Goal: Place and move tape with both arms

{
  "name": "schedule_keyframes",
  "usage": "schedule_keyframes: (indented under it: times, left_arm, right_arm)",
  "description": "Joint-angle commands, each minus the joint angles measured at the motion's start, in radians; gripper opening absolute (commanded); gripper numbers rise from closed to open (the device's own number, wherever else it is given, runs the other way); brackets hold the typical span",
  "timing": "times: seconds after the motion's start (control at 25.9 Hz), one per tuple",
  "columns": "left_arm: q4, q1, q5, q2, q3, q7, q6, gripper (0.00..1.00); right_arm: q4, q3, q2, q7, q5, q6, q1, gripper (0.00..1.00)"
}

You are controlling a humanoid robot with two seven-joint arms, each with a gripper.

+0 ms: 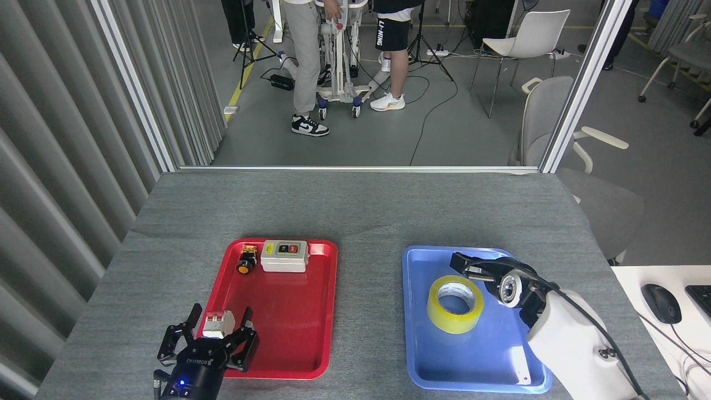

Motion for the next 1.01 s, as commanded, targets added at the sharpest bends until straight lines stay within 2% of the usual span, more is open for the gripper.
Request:
schedule_keyframes:
  times: [0.0, 0.08, 0.12, 0.19, 0.35, 0.43, 0.54, 0.66, 0.77, 0.89, 0.97]
  left_arm:
    - [0.002, 0.0, 0.001, -0.003, -0.002, -0.004, -0.001, 1.0]
    - [0.013, -0.001, 0.002, 0.0, 0.0, -0.009, -0.001, 1.0]
    - [0.018, -0.001, 0.002, 0.0, 0.0, -0.009, -0.005, 1.0]
    - [0.019, 0.0, 0.001, 0.002, 0.0, -0.01, -0.005, 1.0]
    - [0.019, 0.002, 0.001, 0.005, 0.002, -0.004, -0.01, 1.0]
    - [0.018, 0.002, 0.001, 0.007, 0.005, -0.004, -0.01, 1.0]
    - [0.018, -0.003, 0.001, 0.007, 0.008, -0.003, -0.007, 1.0]
    - [0.021, -0.012, 0.002, 0.007, 0.011, 0.0, 0.004, 1.0]
    - [0.022, -0.01, 0.002, 0.007, 0.026, 0.0, 0.003, 1.0]
    - [0.022, -0.01, 0.001, 0.007, 0.031, 0.0, 0.003, 1.0]
    - [0.022, -0.01, 0.001, 0.008, 0.031, 0.002, 0.003, 1.0]
  right_arm:
    - [-0.051, -0.231, 0.036, -0.243, 0.28, -0.224, 0.135, 0.98]
    - [-0.063, -0.36, 0.082, -0.347, 0.411, -0.327, 0.183, 0.99]
    - [-0.083, -0.398, 0.095, -0.381, 0.455, -0.376, 0.203, 0.99]
    - [-0.129, -0.442, 0.099, -0.444, 0.49, -0.457, 0.258, 0.99]
    - [-0.217, -0.468, 0.078, -0.569, 0.51, -0.477, 0.364, 0.99]
    - [-0.292, -0.491, 0.055, -0.577, 0.509, -0.454, 0.438, 0.99]
    - [-0.393, -0.499, 0.053, -0.571, 0.509, -0.383, 0.56, 0.99]
    - [-0.456, -0.495, 0.035, -0.566, 0.507, -0.356, 0.663, 1.0]
    - [-0.487, -0.496, 0.007, -0.563, 0.492, -0.359, 0.695, 1.0]
    - [-0.499, -0.502, -0.02, -0.569, 0.43, -0.362, 0.708, 1.0]
    - [-0.504, -0.508, -0.017, -0.571, 0.42, -0.365, 0.711, 1.0]
